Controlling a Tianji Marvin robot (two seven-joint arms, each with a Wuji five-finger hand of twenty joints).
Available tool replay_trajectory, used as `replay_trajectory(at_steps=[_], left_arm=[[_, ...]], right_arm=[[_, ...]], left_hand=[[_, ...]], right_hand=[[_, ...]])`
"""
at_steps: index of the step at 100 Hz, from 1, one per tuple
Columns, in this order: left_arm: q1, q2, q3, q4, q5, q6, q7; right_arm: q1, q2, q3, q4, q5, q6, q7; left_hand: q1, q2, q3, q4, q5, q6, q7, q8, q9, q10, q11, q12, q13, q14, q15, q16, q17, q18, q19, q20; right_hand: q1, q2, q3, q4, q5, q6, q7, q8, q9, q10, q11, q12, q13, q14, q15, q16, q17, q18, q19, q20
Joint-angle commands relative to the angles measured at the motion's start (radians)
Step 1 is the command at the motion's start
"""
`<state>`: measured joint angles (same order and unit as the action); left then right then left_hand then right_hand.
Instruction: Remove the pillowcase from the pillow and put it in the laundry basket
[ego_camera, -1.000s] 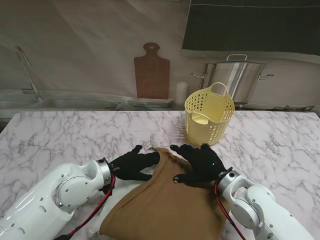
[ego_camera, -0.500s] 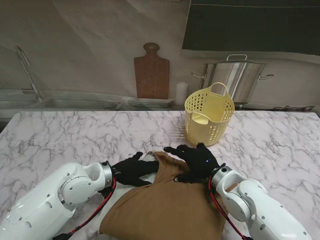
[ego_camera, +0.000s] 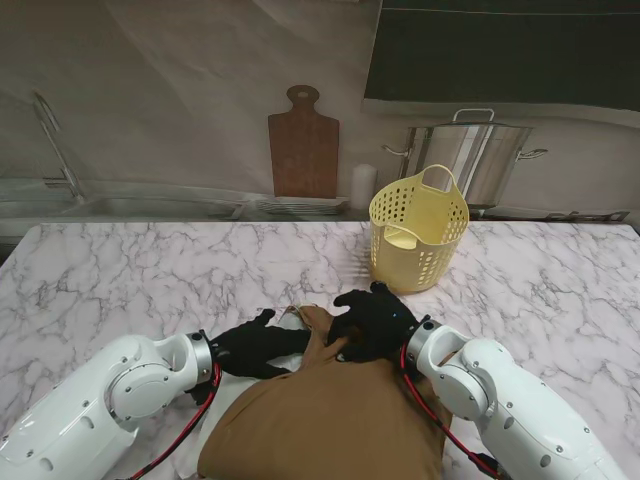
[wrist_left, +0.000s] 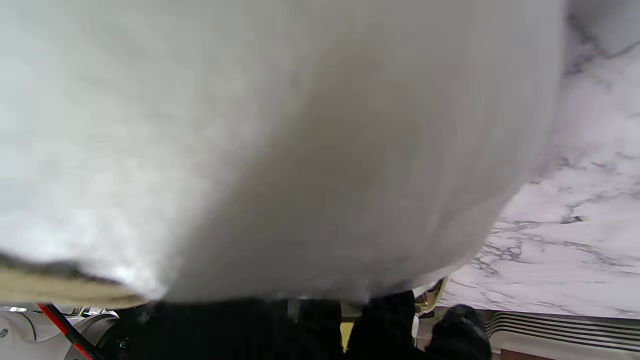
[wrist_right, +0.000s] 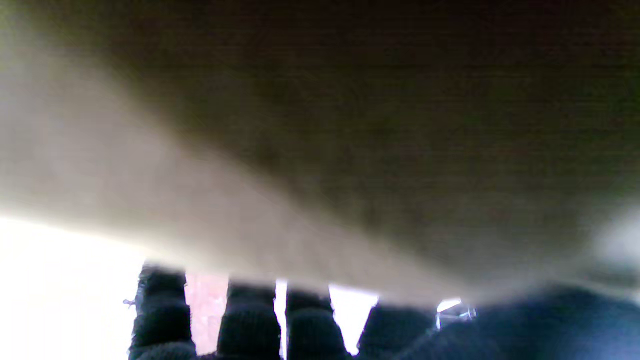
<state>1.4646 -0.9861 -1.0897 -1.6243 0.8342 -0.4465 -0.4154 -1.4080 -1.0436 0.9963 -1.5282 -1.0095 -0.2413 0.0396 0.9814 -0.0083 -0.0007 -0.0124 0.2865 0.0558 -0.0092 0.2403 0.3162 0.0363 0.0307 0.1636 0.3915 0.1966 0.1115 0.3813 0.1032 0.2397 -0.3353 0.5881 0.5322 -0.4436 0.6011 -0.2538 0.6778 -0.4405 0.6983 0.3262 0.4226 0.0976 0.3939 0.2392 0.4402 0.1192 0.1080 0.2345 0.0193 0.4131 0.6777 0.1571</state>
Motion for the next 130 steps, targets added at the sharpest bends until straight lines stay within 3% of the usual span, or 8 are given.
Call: replay_trajectory(at_steps=[1, 29, 44, 76, 91, 98, 108, 130], left_arm=[[0.025, 0.013, -0.002, 0.015, 0.018, 0.000, -0.044], [0.024, 0.017, -0.007, 0.013, 0.035, 0.025, -0.076], [0.022, 0.018, -0.004, 0.009, 0.032, 0.032, -0.086], [0.007, 0.020, 0.016, 0.015, 0.021, 0.049, -0.101], [0.002, 0.020, 0.020, 0.019, 0.021, 0.049, -0.101], [0.000, 0.021, 0.019, 0.020, 0.027, 0.052, -0.108], [-0.003, 0.024, 0.017, 0.021, 0.042, 0.057, -0.124], [-0.003, 0.029, 0.010, 0.017, 0.057, 0.064, -0.162]], right_arm=[[-0.034, 0.008, 0.023, 0.008, -0.023, 0.017, -0.016], [-0.165, 0.019, 0.140, -0.076, -0.151, 0.046, -0.028], [-0.244, 0.008, 0.200, -0.137, -0.134, 0.086, -0.060], [-0.339, 0.009, 0.265, -0.246, -0.103, 0.029, 0.014], [-0.313, 0.014, 0.232, -0.215, -0.124, 0.032, 0.021], [-0.295, 0.013, 0.219, -0.187, -0.110, 0.043, 0.016], [-0.288, 0.016, 0.228, -0.170, -0.121, 0.057, 0.030], [-0.343, 0.025, 0.326, -0.191, -0.254, 0.085, 0.048]], left_hand=[[0.047, -0.108, -0.023, -0.004, 0.087, -0.030, 0.099, 0.051, 0.080, 0.001, 0.076, 0.044, 0.085, -0.040, 0.066, 0.023, 0.005, 0.007, 0.932, -0.003], [0.039, -0.101, -0.022, -0.004, 0.098, -0.027, 0.114, 0.101, 0.074, -0.005, 0.054, 0.056, 0.082, -0.036, 0.063, 0.026, 0.000, 0.005, 0.941, -0.007], [0.038, -0.096, -0.022, -0.004, 0.094, -0.026, 0.101, 0.097, 0.068, -0.003, 0.052, 0.051, 0.079, -0.034, 0.062, 0.025, -0.003, 0.006, 0.940, -0.009], [0.036, -0.086, -0.023, -0.005, 0.081, -0.027, 0.084, 0.088, 0.054, -0.004, 0.046, 0.043, 0.072, -0.030, 0.060, 0.024, -0.005, 0.003, 0.937, -0.011], [0.034, -0.090, -0.024, -0.005, 0.077, -0.028, 0.079, 0.084, 0.050, -0.004, 0.046, 0.040, 0.069, -0.029, 0.059, 0.023, -0.006, 0.003, 0.935, -0.012], [0.035, -0.091, -0.024, -0.005, 0.077, -0.029, 0.078, 0.083, 0.050, -0.006, 0.046, 0.039, 0.069, -0.030, 0.059, 0.023, -0.006, 0.002, 0.934, -0.013], [0.034, -0.091, -0.024, -0.005, 0.072, -0.029, 0.076, 0.081, 0.045, -0.007, 0.044, 0.037, 0.065, -0.028, 0.057, 0.022, -0.007, 0.001, 0.933, -0.013], [0.028, -0.094, -0.026, -0.006, 0.063, -0.031, 0.069, 0.075, 0.030, -0.007, 0.039, 0.032, 0.055, -0.029, 0.053, 0.019, -0.012, 0.000, 0.926, -0.016]], right_hand=[[0.090, 0.011, 0.059, 0.042, 0.144, 0.019, 0.229, 0.078, 0.056, -0.034, 0.036, 0.053, 0.048, -0.002, 0.013, 0.012, 0.000, 0.045, -0.017, -0.027], [0.143, 0.081, 0.126, 0.047, 0.115, 0.249, 0.244, 0.290, 0.203, -0.071, 0.105, 0.196, 0.205, -0.038, 0.097, 0.101, 0.043, 0.054, 0.021, -0.027], [0.151, 0.147, -0.032, 0.094, -0.054, 0.242, 0.126, 0.135, 0.225, -0.072, 0.079, 0.173, 0.275, -0.045, 0.127, 0.131, 0.109, 0.027, 0.117, 0.061], [-0.256, 0.052, -0.084, 0.171, -0.389, 0.446, -0.504, 0.112, 0.101, -0.039, -0.031, 0.077, 0.321, -0.007, 0.125, 0.150, 0.238, 0.012, 0.234, 0.258], [0.133, -0.078, 0.057, 0.200, -0.179, 0.270, -0.266, 0.231, 0.387, -0.123, 0.167, 0.186, 0.720, -0.120, 0.440, 0.337, 0.552, -0.109, 0.528, 0.406], [0.268, -0.098, 0.219, 0.087, -0.019, 0.160, 0.005, 0.140, 0.644, -0.136, 0.192, 0.339, 0.869, -0.176, 0.643, 0.407, 0.678, -0.159, 0.663, 0.410], [0.292, -0.076, 0.364, 0.052, 0.210, 0.134, 0.194, 0.092, 0.693, -0.096, 0.310, 0.431, 0.887, -0.253, 0.961, 0.455, 0.776, -0.199, 0.772, 0.410], [0.301, -0.070, 0.427, 0.034, 0.241, 0.165, 0.216, 0.241, 0.664, -0.071, 0.368, 0.541, 0.890, -0.323, 1.097, 0.476, 0.822, -0.231, 0.799, 0.406]])
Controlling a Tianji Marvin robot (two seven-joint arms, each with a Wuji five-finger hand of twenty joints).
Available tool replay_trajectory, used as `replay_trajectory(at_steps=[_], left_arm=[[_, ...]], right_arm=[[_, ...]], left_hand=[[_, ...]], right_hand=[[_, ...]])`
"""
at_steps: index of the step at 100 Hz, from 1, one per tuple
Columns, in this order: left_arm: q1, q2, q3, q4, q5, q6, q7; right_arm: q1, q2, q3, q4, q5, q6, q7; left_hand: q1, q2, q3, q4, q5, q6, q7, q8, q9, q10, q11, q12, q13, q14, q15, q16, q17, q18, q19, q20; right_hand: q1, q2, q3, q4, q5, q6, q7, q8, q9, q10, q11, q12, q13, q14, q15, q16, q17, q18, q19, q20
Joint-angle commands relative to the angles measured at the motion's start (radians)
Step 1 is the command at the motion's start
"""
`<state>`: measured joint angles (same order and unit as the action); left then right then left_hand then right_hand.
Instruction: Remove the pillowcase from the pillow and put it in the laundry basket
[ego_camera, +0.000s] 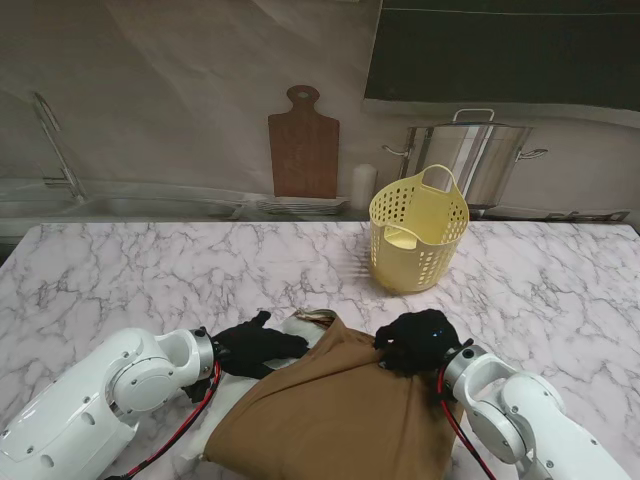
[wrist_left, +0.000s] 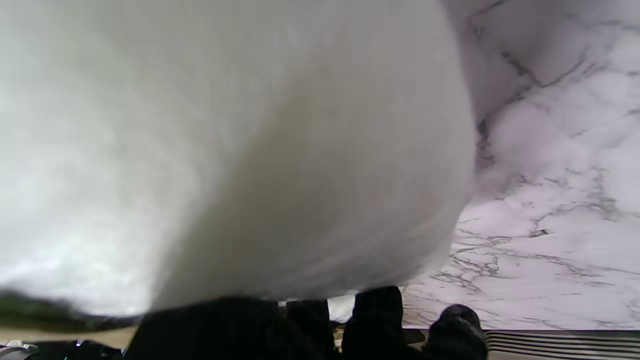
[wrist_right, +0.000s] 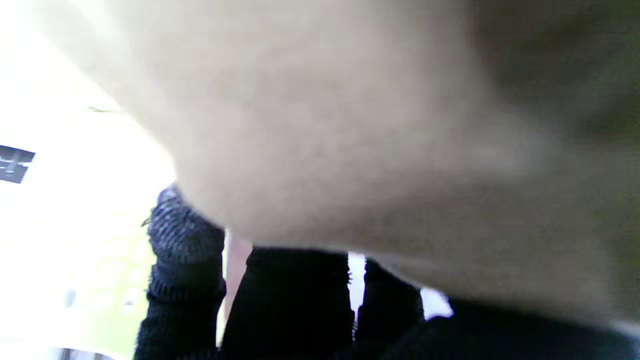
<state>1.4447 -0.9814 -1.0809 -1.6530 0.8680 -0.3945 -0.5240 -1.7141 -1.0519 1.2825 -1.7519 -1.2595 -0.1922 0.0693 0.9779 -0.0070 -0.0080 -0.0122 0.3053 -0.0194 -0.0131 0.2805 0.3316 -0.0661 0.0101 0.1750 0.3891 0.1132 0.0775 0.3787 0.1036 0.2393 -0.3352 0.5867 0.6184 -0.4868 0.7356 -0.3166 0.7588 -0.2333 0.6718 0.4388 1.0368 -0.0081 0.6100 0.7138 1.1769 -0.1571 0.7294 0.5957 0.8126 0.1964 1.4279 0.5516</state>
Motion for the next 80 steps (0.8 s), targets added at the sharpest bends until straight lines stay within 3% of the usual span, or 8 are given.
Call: replay_trajectory(at_steps=[1, 23, 32, 43, 51, 65, 80], left_arm=[[0.017, 0.025, 0.001, 0.045, 0.024, 0.013, -0.055], [0.023, 0.027, -0.007, 0.033, 0.039, 0.017, -0.074], [0.029, 0.027, -0.015, 0.029, 0.046, 0.021, -0.079], [0.039, 0.024, -0.029, 0.027, 0.056, 0.029, -0.068], [0.045, 0.020, -0.035, 0.028, 0.051, 0.039, -0.047], [0.044, 0.014, -0.038, 0.025, 0.036, 0.065, -0.026], [0.029, 0.007, -0.038, 0.022, 0.026, 0.112, -0.017]], right_arm=[[-0.041, 0.033, 0.044, 0.031, -0.009, 0.038, 0.018], [-0.109, 0.038, 0.124, 0.012, -0.132, 0.067, 0.004], [-0.126, 0.035, 0.137, 0.011, -0.133, 0.086, -0.008], [-0.127, 0.030, 0.120, 0.019, -0.070, 0.079, -0.044], [-0.118, 0.027, 0.087, 0.026, -0.038, 0.065, -0.086], [-0.094, 0.023, 0.032, 0.031, -0.005, 0.036, -0.144], [-0.080, 0.022, -0.006, 0.025, 0.018, -0.010, -0.181]], left_hand=[[0.032, -0.095, -0.018, -0.006, 0.044, 0.044, 0.073, 0.034, 0.014, 0.096, 0.059, 0.021, 0.058, 0.054, 0.087, 0.022, -0.012, 0.001, 0.925, -0.014], [0.029, -0.096, -0.017, -0.006, 0.041, 0.043, 0.071, 0.031, 0.005, 0.097, 0.056, 0.017, 0.055, 0.054, 0.086, 0.020, -0.012, -0.002, 0.921, -0.015], [0.031, -0.093, -0.016, -0.005, 0.040, 0.043, 0.070, 0.030, 0.002, 0.099, 0.055, 0.016, 0.054, 0.055, 0.086, 0.020, -0.012, -0.002, 0.920, -0.014], [0.029, -0.087, -0.016, -0.005, 0.025, 0.055, 0.064, 0.026, -0.003, 0.120, 0.053, 0.014, 0.056, 0.056, 0.088, 0.021, -0.009, -0.002, 0.922, -0.012], [0.019, -0.081, -0.020, -0.006, -0.004, 0.084, 0.049, 0.019, -0.011, 0.154, 0.049, 0.012, 0.059, 0.060, 0.090, 0.022, -0.006, -0.002, 0.924, -0.010], [-0.045, -0.082, -0.027, -0.007, -0.059, 0.167, 0.014, -0.009, -0.014, 0.219, 0.039, 0.010, 0.062, 0.067, 0.095, 0.026, -0.001, -0.005, 0.932, -0.005], [-0.144, -0.114, -0.032, -0.007, -0.108, 0.293, 0.012, -0.022, -0.012, 0.297, 0.025, 0.017, 0.063, 0.083, 0.102, 0.033, 0.004, -0.007, 0.944, -0.002]], right_hand=[[0.216, -0.027, 0.295, 0.096, 0.161, -0.039, 0.242, 0.132, 0.049, 0.036, 0.152, 0.068, 0.153, -0.051, 0.480, 0.116, 0.031, -0.014, 0.049, 0.012], [0.218, -0.034, 0.308, 0.089, 0.169, -0.026, 0.240, 0.147, 0.052, 0.044, 0.156, 0.083, 0.152, -0.066, 0.495, 0.126, 0.045, -0.014, 0.045, 0.010], [0.217, -0.034, 0.310, 0.088, 0.168, -0.022, 0.236, 0.147, 0.052, 0.046, 0.154, 0.083, 0.151, -0.065, 0.494, 0.126, 0.046, -0.013, 0.043, 0.009], [0.214, -0.023, 0.300, 0.088, 0.159, -0.025, 0.219, 0.143, 0.045, 0.041, 0.141, 0.084, 0.150, -0.040, 0.462, 0.115, 0.023, -0.004, 0.025, 0.007], [0.208, -0.006, 0.269, 0.097, 0.134, -0.029, 0.196, 0.118, 0.043, 0.031, 0.120, 0.065, 0.148, -0.012, 0.403, 0.095, -0.008, 0.002, 0.005, 0.007], [0.194, 0.032, 0.117, 0.122, 0.014, -0.030, 0.227, -0.041, 0.033, 0.005, 0.088, 0.005, 0.147, 0.032, 0.249, 0.061, -0.064, 0.013, -0.034, 0.008], [0.130, 0.010, 0.035, 0.140, -0.036, -0.021, 0.230, -0.064, 0.002, -0.002, 0.076, -0.016, 0.140, 0.048, 0.164, 0.050, -0.098, 0.020, -0.052, 0.007]])
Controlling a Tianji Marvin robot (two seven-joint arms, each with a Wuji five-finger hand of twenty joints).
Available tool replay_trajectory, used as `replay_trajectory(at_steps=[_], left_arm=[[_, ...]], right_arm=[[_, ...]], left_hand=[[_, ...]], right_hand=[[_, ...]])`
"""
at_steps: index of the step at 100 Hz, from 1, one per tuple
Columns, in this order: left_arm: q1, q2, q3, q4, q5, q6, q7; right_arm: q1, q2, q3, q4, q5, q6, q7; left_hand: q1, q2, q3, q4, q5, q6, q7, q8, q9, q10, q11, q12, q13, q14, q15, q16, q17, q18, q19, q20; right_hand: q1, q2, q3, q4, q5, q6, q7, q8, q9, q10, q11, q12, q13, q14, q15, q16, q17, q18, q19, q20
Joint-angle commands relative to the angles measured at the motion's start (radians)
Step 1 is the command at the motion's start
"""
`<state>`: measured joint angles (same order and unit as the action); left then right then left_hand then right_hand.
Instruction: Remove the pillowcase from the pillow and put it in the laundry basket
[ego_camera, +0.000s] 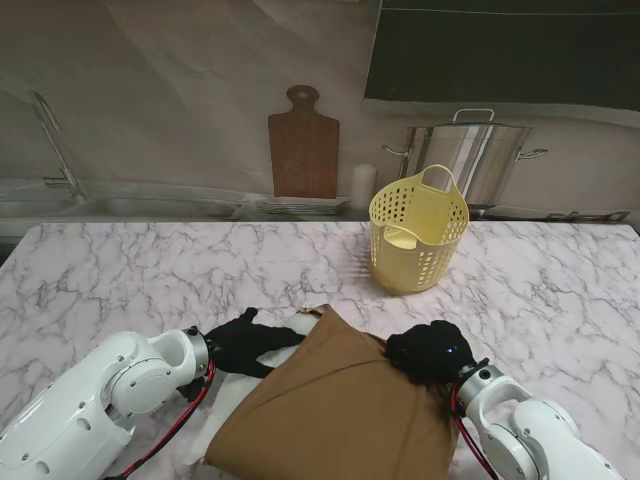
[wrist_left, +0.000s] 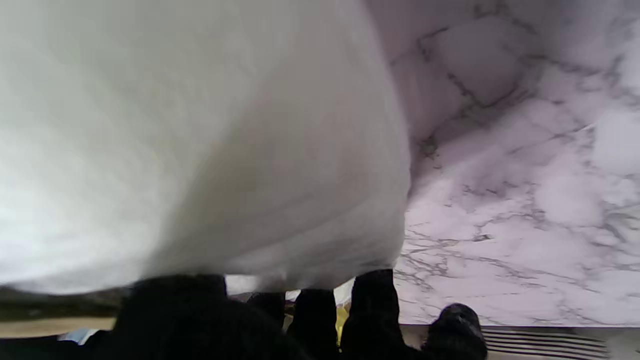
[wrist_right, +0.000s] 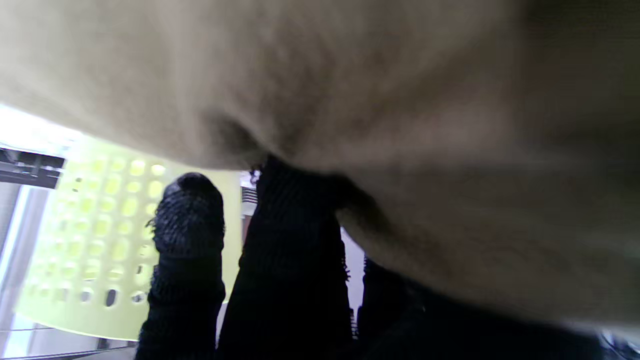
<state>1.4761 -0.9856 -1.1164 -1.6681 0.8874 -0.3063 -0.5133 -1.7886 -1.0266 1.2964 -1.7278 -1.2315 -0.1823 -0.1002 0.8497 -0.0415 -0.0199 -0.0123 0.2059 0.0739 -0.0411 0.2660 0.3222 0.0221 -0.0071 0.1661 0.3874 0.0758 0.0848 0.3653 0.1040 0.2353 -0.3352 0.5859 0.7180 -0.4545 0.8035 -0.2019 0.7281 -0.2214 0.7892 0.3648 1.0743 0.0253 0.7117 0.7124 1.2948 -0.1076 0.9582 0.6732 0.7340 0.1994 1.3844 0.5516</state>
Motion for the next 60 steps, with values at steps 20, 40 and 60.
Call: replay_trajectory(at_steps=[20, 40, 60], left_arm=[[-0.084, 0.007, 0.055, 0.083, -0.050, 0.086, -0.033], [-0.179, 0.008, 0.157, 0.155, -0.104, 0.113, -0.051], [-0.187, -0.014, 0.195, 0.219, -0.102, 0.054, 0.117]], right_arm=[[0.005, 0.003, -0.048, 0.000, -0.026, -0.097, -0.046], [0.013, 0.004, -0.064, 0.007, -0.036, -0.112, -0.071], [0.028, 0.003, -0.079, 0.021, -0.028, -0.114, -0.083]], left_hand=[[-0.163, -0.245, -0.003, -0.009, -0.072, 0.245, -0.004, -0.161, -0.149, 0.259, -0.010, -0.025, 0.029, 0.135, 0.082, 0.036, -0.006, -0.023, 0.925, -0.015], [-0.157, -0.321, 0.001, -0.021, -0.067, 0.253, 0.005, -0.240, -0.111, 0.293, -0.003, -0.063, 0.071, 0.145, 0.108, 0.043, 0.038, -0.038, 0.960, 0.004], [-0.018, -0.357, 0.036, -0.004, 0.119, 0.208, 0.124, 0.020, 0.297, 0.138, 0.130, 0.073, 0.322, 0.062, 0.211, 0.130, 0.193, -0.102, 1.190, 0.056]], right_hand=[[-0.227, -0.226, -0.065, 0.083, -0.038, 0.034, -0.192, 0.204, -0.149, -0.074, -0.020, -0.077, -0.064, 0.002, -0.188, 0.001, -0.088, 0.026, -0.052, 0.022], [-0.193, -0.222, -0.223, 0.120, -0.122, 0.053, -0.258, 0.200, -0.200, -0.090, -0.005, -0.065, -0.110, -0.004, -0.211, 0.004, -0.120, 0.027, -0.067, 0.028], [0.002, -0.132, 0.034, 0.021, -0.123, -0.053, -0.147, 0.140, -0.125, -0.097, -0.028, 0.063, -0.098, -0.016, -0.183, 0.009, -0.109, 0.020, -0.068, 0.028]])
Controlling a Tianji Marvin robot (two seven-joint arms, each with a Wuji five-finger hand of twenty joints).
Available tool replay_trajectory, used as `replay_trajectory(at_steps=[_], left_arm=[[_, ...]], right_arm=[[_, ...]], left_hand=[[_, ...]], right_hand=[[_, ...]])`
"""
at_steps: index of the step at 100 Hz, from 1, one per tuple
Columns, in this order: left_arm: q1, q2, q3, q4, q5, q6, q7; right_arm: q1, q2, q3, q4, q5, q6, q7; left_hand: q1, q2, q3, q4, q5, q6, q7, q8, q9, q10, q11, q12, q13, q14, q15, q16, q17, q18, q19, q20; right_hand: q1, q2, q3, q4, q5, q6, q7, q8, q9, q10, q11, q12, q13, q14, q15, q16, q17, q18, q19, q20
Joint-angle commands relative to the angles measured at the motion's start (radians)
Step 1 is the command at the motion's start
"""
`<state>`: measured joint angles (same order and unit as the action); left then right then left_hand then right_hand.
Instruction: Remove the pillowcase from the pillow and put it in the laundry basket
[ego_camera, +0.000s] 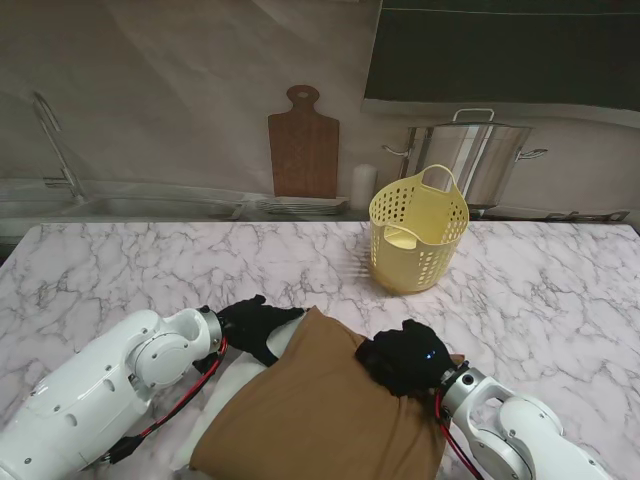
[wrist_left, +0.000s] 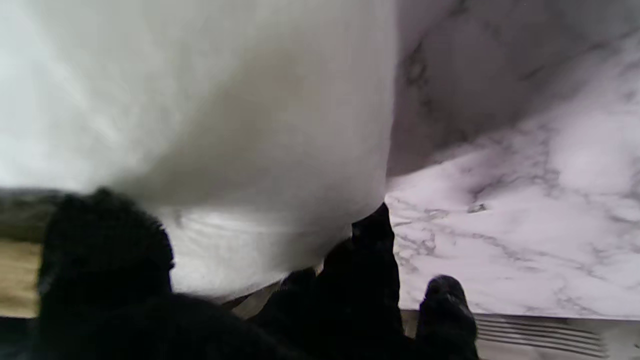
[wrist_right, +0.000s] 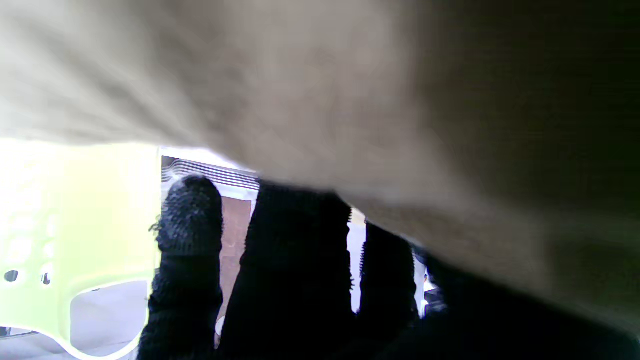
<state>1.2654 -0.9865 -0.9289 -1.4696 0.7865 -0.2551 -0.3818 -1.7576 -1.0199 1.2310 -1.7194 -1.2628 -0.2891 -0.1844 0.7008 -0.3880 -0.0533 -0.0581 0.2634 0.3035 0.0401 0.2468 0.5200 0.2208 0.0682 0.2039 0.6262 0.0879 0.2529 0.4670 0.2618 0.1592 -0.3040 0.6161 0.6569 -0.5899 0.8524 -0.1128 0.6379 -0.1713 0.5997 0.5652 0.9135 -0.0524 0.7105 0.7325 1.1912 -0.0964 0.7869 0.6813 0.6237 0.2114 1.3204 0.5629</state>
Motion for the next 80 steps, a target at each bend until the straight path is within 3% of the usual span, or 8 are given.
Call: replay_trajectory(at_steps=[1, 11, 17, 27, 44, 60, 68, 80], left_arm=[[0.025, -0.015, 0.007, 0.023, -0.002, 0.001, -0.006], [0.033, -0.024, 0.012, 0.040, -0.005, -0.015, 0.052], [0.034, -0.031, 0.019, 0.051, -0.023, -0.017, 0.079], [0.035, -0.043, 0.032, 0.075, -0.042, -0.025, 0.140], [0.056, -0.057, 0.015, 0.074, -0.023, -0.045, 0.230], [0.093, -0.067, -0.044, 0.038, 0.073, -0.070, 0.350], [0.112, -0.068, -0.076, 0.009, 0.105, -0.087, 0.382], [0.143, -0.068, -0.122, -0.042, 0.153, -0.114, 0.423]], right_arm=[[-0.002, -0.003, -0.015, 0.014, 0.004, -0.007, 0.000], [0.008, -0.005, -0.024, 0.026, 0.015, -0.005, -0.012], [0.012, -0.006, -0.027, 0.030, 0.017, -0.004, -0.020], [0.017, -0.009, -0.030, 0.035, 0.027, 0.002, -0.030], [0.008, -0.017, -0.015, 0.034, 0.045, 0.024, -0.068], [-0.029, -0.034, 0.033, -0.008, 0.093, 0.081, -0.069], [-0.055, -0.042, 0.056, -0.054, 0.137, 0.136, -0.017], [-0.073, -0.056, 0.070, -0.100, 0.215, 0.211, 0.021]], left_hand=[[0.143, -0.010, 0.072, 0.042, 0.081, -0.034, 0.053, 0.049, 0.124, -0.073, 0.064, 0.040, 0.101, 0.043, 0.050, 0.035, 0.046, -0.031, 1.178, 0.026], [0.261, 0.020, 0.087, 0.047, 0.323, -0.195, 0.209, 0.173, 0.317, -0.189, 0.142, 0.060, 0.224, -0.005, 0.096, 0.066, 0.138, -0.076, 1.277, 0.018], [0.351, 0.029, 0.088, 0.051, 0.441, -0.231, 0.332, 0.286, 0.430, -0.224, 0.203, 0.082, 0.303, -0.022, 0.143, 0.086, 0.201, -0.084, 1.350, 0.025], [0.516, 0.025, 0.081, 0.069, 0.524, -0.278, 0.554, 0.333, 0.686, -0.238, 0.047, 0.277, 0.406, -0.033, 0.238, 0.117, 0.288, -0.080, 1.460, 0.037], [0.529, 0.006, 0.102, 0.084, 0.526, -0.308, 0.669, 0.334, 0.716, -0.215, 0.075, 0.352, 0.430, -0.024, 0.291, 0.141, 0.314, -0.084, 1.505, 0.058], [0.534, 0.014, 0.119, 0.087, 0.504, -0.318, 0.707, 0.325, 0.699, -0.207, 0.091, 0.386, 0.422, -0.020, 0.301, 0.150, 0.310, -0.093, 1.505, 0.068], [0.534, 0.019, 0.127, 0.082, 0.486, -0.323, 0.741, 0.303, 0.691, -0.207, 0.092, 0.389, 0.412, -0.019, 0.302, 0.155, 0.304, -0.093, 1.494, 0.075], [0.536, 0.024, 0.129, 0.081, 0.474, -0.329, 0.752, 0.306, 0.684, -0.209, 0.093, 0.394, 0.405, -0.020, 0.298, 0.154, 0.298, -0.094, 1.485, 0.074]], right_hand=[[0.073, 0.016, -0.015, -0.067, -0.033, -0.111, 0.057, -0.071, 0.040, -0.020, -0.031, 0.046, 0.006, -0.027, -0.011, 0.001, 0.002, 0.008, -0.003, 0.016], [0.118, 0.127, -0.027, -0.073, -0.010, -0.155, 0.160, -0.126, 0.051, -0.008, -0.068, 0.024, -0.006, -0.016, -0.028, -0.007, -0.005, 0.009, -0.006, 0.016], [0.103, 0.153, -0.046, -0.067, -0.019, -0.149, 0.201, -0.163, 0.041, -0.002, -0.091, -0.001, -0.022, -0.007, -0.055, -0.016, -0.014, 0.010, -0.011, 0.015], [0.035, 0.163, -0.102, -0.060, -0.058, -0.110, 0.231, -0.194, -0.011, 0.012, -0.106, -0.059, -0.067, 0.010, -0.108, -0.032, -0.033, 0.003, -0.014, 0.015], [-0.237, 0.242, -0.221, 0.035, -0.064, 0.026, -0.060, -0.056, -0.167, 0.051, -0.119, -0.200, -0.234, 0.065, -0.278, -0.108, -0.126, -0.003, -0.053, 0.005], [-0.389, 0.262, -0.346, 0.036, -0.213, 0.187, -0.276, -0.124, -0.360, 0.147, -0.264, -0.339, -0.402, 0.167, -0.455, -0.227, -0.258, 0.078, -0.170, -0.017], [-0.530, 0.210, -0.292, 0.001, -0.336, 0.240, -0.432, -0.190, -0.438, 0.194, -0.363, -0.464, -0.477, 0.220, -0.544, -0.296, -0.329, 0.133, -0.271, -0.037], [-0.600, 0.194, -0.259, -0.013, -0.397, 0.276, -0.509, -0.207, -0.503, 0.233, -0.444, -0.544, -0.563, 0.286, -0.628, -0.361, -0.400, 0.203, -0.400, -0.081]])
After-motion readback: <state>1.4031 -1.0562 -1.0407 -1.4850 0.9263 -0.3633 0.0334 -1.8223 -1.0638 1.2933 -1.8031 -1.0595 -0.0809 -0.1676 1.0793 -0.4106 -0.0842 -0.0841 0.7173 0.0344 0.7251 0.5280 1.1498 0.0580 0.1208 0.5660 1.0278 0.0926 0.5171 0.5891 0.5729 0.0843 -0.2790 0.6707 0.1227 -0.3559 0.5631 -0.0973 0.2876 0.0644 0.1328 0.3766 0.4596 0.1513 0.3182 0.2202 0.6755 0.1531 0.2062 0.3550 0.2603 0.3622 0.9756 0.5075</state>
